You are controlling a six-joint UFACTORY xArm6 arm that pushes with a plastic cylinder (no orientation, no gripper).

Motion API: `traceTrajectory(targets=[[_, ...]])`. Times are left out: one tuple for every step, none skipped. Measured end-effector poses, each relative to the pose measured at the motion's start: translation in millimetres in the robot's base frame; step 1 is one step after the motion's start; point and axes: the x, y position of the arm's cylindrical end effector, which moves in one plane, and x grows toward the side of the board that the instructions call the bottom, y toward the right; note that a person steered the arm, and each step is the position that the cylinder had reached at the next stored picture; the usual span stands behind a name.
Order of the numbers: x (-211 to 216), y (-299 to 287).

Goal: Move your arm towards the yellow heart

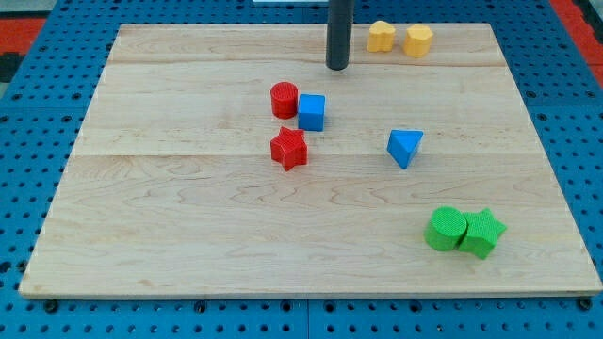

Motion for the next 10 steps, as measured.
traceTrajectory(targets=[[0.0,-0.3],[-0.5,-0.3],[-0.5,-0.3],[-0.5,-12.2],[-0.8,-18.0],[-4.6,-18.6],[-6.0,-14.3],[-6.0,-6.0],[-4.2,-6.0],[-1.5,-6.0]])
